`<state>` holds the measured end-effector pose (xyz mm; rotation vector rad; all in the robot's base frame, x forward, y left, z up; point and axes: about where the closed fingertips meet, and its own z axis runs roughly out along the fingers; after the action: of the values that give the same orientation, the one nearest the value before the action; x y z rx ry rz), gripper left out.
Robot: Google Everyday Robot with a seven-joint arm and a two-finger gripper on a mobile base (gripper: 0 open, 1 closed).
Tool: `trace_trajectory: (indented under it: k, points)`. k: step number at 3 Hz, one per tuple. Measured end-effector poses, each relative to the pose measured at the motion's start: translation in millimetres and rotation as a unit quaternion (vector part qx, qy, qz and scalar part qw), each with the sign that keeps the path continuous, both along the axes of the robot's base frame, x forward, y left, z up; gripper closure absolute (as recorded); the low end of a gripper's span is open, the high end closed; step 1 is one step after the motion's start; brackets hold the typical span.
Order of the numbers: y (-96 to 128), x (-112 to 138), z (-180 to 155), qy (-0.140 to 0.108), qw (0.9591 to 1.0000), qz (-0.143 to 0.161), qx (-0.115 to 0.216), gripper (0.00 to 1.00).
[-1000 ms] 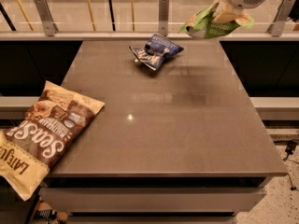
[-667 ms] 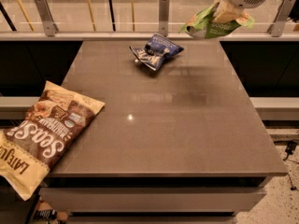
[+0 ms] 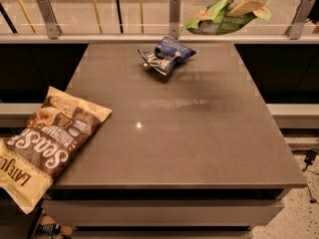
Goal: Move green rice chip bag near brown chip bag
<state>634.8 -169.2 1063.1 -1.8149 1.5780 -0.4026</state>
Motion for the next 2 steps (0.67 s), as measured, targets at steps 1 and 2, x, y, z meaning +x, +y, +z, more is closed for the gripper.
trace_trajectory:
  k: [1, 2]
  points:
    - [-0.3, -8.5, 12.3, -0.001, 0.9974, 0.072, 0.007, 1.0]
    - [-1.1, -29.3, 25.3, -0.016, 0.9924, 0.12, 0.017, 1.0]
